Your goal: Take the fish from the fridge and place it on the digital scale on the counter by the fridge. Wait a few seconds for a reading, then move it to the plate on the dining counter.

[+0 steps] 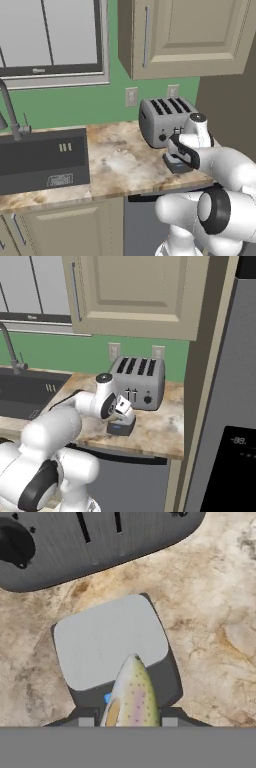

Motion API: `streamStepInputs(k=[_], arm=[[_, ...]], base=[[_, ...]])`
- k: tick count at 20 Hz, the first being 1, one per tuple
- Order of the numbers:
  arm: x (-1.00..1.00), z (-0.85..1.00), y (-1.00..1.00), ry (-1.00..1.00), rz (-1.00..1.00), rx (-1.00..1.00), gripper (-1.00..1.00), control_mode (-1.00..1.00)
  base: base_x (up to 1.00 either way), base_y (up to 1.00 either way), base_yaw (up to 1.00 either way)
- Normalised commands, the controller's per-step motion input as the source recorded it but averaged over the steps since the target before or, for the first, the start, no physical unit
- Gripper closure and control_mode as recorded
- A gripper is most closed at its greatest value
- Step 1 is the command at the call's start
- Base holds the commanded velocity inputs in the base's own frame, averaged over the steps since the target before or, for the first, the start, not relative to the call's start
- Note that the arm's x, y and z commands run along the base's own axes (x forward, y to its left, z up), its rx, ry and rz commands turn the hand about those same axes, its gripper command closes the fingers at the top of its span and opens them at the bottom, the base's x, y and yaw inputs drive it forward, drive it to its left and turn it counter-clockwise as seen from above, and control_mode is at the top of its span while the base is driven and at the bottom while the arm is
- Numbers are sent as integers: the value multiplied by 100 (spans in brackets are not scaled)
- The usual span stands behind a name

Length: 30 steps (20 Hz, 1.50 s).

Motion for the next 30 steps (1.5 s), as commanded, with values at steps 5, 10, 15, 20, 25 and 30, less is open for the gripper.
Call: streamStepInputs(k=[5,10,15,20,25,30], arm=[[23,-35,0,0,0,0,100,-100],[1,-19,0,0,0,0,100,-100],[6,-16,0,0,0,0,100,-100],[9,-8,0,0,0,0,100,-100],[13,-4,0,0,0,0,100,-100],[15,-4,0,0,0,0,100,-100]], base=[[0,0,0],[0,0,0],[0,0,0],[0,0,0],[0,0,0],[0,0,0]])
